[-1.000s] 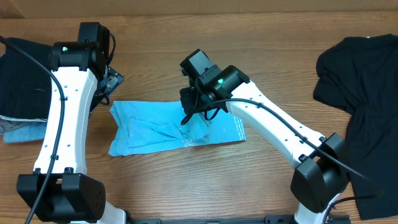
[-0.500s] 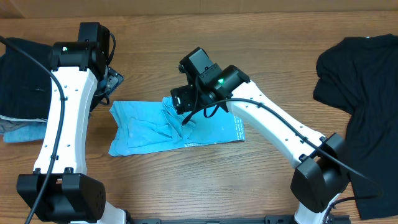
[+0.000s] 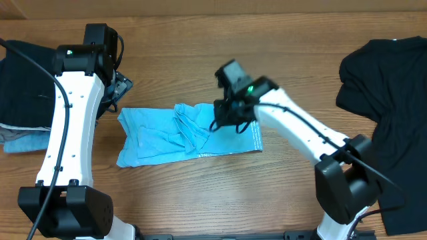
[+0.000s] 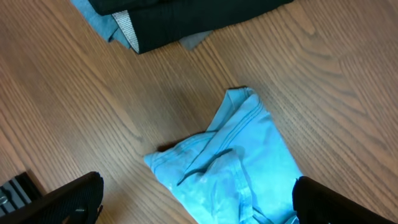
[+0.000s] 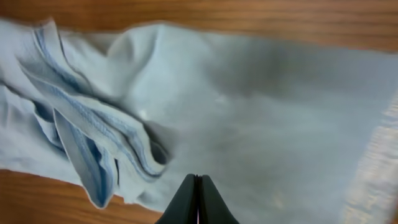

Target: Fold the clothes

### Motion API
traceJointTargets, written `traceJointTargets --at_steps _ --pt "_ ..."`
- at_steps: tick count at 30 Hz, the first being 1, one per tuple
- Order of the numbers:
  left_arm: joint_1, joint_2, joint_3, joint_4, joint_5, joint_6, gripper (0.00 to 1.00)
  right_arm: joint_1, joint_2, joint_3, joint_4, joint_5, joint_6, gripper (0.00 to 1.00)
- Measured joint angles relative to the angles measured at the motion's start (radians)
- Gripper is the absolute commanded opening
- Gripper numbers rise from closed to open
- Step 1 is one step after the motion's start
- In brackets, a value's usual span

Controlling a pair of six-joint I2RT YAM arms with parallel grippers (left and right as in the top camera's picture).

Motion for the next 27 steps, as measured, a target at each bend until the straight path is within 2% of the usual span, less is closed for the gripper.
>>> traceJointTargets --at_steps 3,8,17,21,27 --pt "0.000 0.000 0.000 0.000 0.000 0.000 1.00 0.037 0.000 -0.087 0.089 -0.053 0.000 0.04" --pt "0.000 0.000 0.000 0.000 0.000 0.000 1.00 0.056 0.000 -0.092 0.109 -0.069 -0.001 0.04" --pt "0.000 0.000 0.000 0.000 0.000 0.000 1.00 0.060 0.000 -0.158 0.223 0.061 0.034 0.04" --pt "0.000 0.000 0.000 0.000 0.000 0.000 1.00 0.060 0.000 -0.204 0.292 0.070 0.068 0.04" --pt "0.000 0.000 0.000 0.000 0.000 0.000 1.00 0.064 0.000 -0.212 0.298 0.068 0.078 0.04"
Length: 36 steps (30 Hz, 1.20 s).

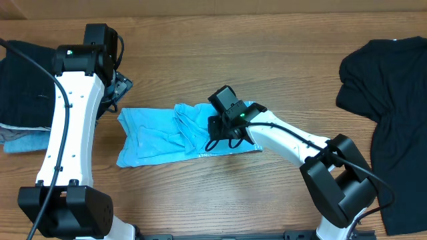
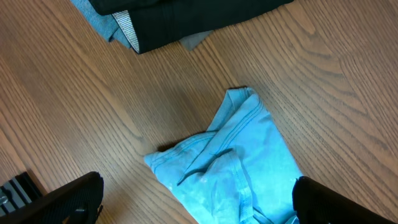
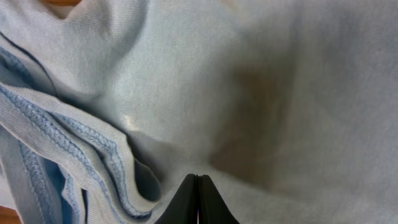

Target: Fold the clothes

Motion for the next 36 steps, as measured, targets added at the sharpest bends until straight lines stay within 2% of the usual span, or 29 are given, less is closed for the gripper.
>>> traceJointTargets --at_steps 21,31,36 --pt "0.000 0.000 0.000 0.000 0.000 0.000 1.00 0.040 0.000 0.000 0.027 -0.015 0.050 0.04" --pt "0.000 0.000 0.000 0.000 0.000 0.000 1.00 0.128 0.000 -0.002 0.139 -0.179 0.090 0.06" --pt "0.000 0.000 0.000 0.000 0.000 0.000 1.00 0.148 0.000 -0.001 0.144 -0.209 0.042 0.09"
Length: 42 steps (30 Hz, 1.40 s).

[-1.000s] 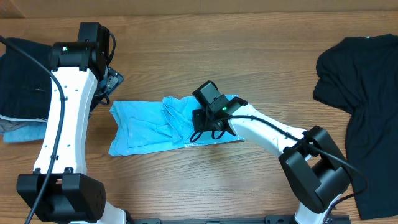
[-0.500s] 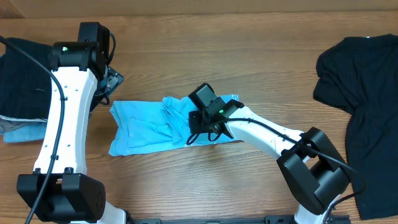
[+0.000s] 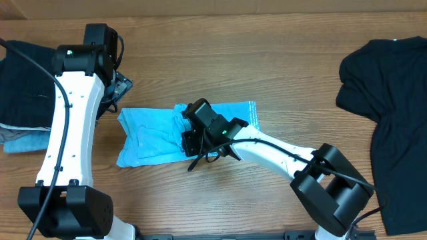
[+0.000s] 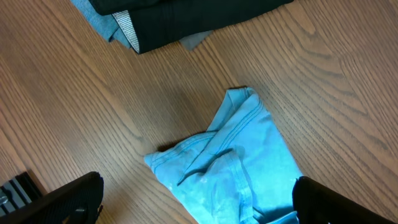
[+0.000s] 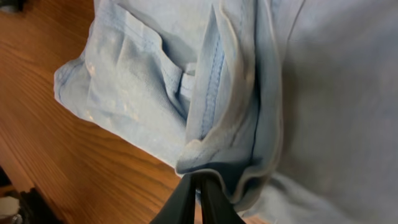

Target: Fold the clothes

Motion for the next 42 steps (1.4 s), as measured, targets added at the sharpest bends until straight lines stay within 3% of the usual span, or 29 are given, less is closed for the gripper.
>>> traceJointTargets --at_steps 8,13,23,28,34,42 --pt "0.000 0.000 0.000 0.000 0.000 0.000 1.00 -0.187 0.000 0.128 0.050 -0.180 -0.076 0.09" --pt "0.000 0.000 0.000 0.000 0.000 0.000 1.00 -0.224 0.000 0.138 -0.002 -0.206 -0.085 0.08" --pt "0.000 0.000 0.000 0.000 0.000 0.000 1.00 -0.104 0.003 0.138 -0.078 -0.022 -0.076 0.05" --pt "0.000 0.000 0.000 0.000 0.000 0.000 1.00 -0.013 0.095 0.138 -0.041 0.047 -0.041 0.05" --pt "0.000 0.000 0.000 0.000 0.000 0.000 1.00 0.040 0.192 0.138 0.027 0.014 -0.006 0.04" --pt "0.000 0.000 0.000 0.000 0.000 0.000 1.00 0.010 0.121 0.167 0.027 -0.043 -0.042 0.05"
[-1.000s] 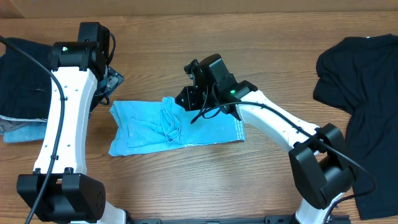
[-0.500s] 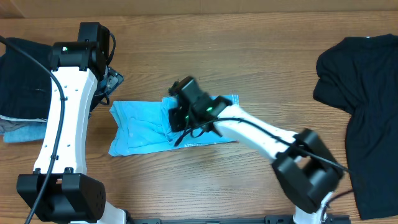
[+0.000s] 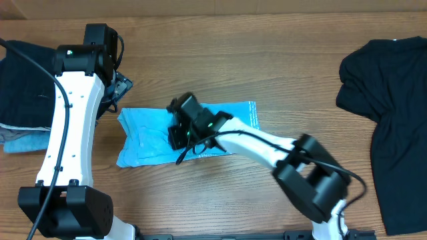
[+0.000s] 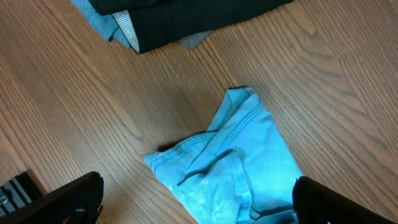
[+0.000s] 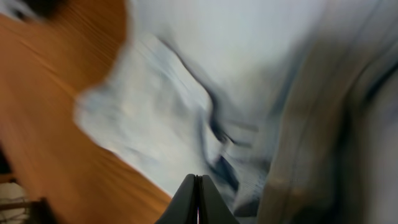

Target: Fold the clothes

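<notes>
A light blue garment [image 3: 143,141] lies flat in a long strip across the middle of the wooden table [image 3: 280,60], creased along its centre. My right gripper [image 3: 175,138] is low over its left half, fingers pressed together, with no cloth visible between the tips. Its wrist view is blurred: the shut gripper [image 5: 197,186] points at the blue garment [image 5: 186,93] near its edge. My left gripper [image 4: 196,205] hangs open above the blue garment's [image 4: 249,155] left corner. In the overhead view the left gripper [image 3: 119,90] is just behind that corner.
A folded stack of black clothes [image 3: 20,80] sits at the far left with a grey-blue piece [image 3: 23,141] under it; the black stack [image 4: 186,15] also shows in the left wrist view. A black T-shirt [image 3: 390,87] lies spread at the right edge.
My right gripper, still shut, has moved further left over the blue garment, from its middle creases to its left half. The left arm has not moved.
My right gripper was shut over the right-centre of the blue garment, then low on the cloth near its middle folds, then at the folds' left side, and now over the left half. The left gripper stayed open above the left corner throughout.
</notes>
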### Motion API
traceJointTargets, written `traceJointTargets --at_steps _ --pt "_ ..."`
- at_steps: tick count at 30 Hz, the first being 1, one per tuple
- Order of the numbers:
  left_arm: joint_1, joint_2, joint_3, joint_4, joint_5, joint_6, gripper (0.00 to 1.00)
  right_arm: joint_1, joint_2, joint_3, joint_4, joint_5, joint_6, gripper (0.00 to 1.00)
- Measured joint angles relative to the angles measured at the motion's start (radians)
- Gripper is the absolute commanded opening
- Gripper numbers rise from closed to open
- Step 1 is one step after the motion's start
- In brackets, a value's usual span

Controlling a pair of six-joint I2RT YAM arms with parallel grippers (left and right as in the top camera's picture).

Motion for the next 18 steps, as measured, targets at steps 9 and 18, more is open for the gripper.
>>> traceJointTargets --at_steps 9,18 --pt "0.000 0.000 0.000 0.000 0.000 0.000 1.00 -0.186 -0.200 0.057 -0.040 0.033 -0.024 0.05" --pt "0.000 0.000 0.000 0.000 0.000 0.000 1.00 -0.186 -0.029 0.056 -0.018 0.054 -0.023 0.05"
